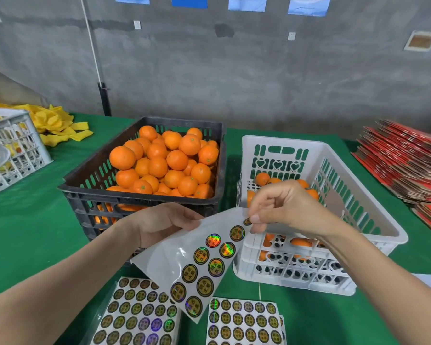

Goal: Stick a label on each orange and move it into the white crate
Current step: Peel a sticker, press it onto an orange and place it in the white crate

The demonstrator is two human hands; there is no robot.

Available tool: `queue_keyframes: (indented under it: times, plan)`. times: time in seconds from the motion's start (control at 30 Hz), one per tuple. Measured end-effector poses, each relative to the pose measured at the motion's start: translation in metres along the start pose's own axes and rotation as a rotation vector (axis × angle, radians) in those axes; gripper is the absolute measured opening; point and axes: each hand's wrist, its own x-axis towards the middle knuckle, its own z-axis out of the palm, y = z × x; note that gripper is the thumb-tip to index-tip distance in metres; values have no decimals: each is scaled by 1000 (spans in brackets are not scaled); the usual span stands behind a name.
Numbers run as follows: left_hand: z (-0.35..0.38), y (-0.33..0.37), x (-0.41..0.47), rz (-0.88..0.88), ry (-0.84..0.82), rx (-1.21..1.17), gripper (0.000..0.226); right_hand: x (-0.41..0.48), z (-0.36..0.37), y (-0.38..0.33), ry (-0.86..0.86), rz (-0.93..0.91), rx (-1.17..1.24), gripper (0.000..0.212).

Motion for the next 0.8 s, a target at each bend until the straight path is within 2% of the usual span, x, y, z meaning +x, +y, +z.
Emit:
queue_keyframes:
  times: [0.07,0.13,0.17,0.2,0.33,0.4,0.43,0.5,0.53,0.57,0.6,0.67,0.7,0.8]
  plan:
    - [-3,0,0,20,24,21,46,1,-2,0,29,86,88,13]
    - [-2,3,0,38,62,74,28,5,-5,1,102,160,194,22]
    - [-1,5,-1,45,76,103,27,8,-4,1,132,180,218,26]
    - [1,7,0,54,82,129,27,10,-2,1,131,196,198,31]
    - [16,17,-2,148,77,358,23,15,17,2,-61,246,-51,71]
    - [12,28,-7,274,122,501,22,19,25,2,-29,204,-111,78]
    - [4,35,-9,371,197,548,18,21,27,0,7,182,-124,82]
    - [-27,52,-10,535,545,708,13,25,26,-2,35,156,-126,87]
    - [-47,62,-10,504,746,850,10,26,25,-3,20,155,-113,89]
    - [-70,70,-10,360,868,1039,10,26,25,-4,3,159,-101,90]
    - [-92,73,-9,124,899,1223,18,26,26,-5,-5,161,-102,91]
    - [-123,69,-6,-364,785,1416,30,27,27,-6,-2,159,-109,93]
    - [-133,64,-5,-492,709,1438,30,27,28,-7,1,157,-98,93]
    - [-151,51,2,-552,587,1433,28,26,28,-9,22,154,-75,94]
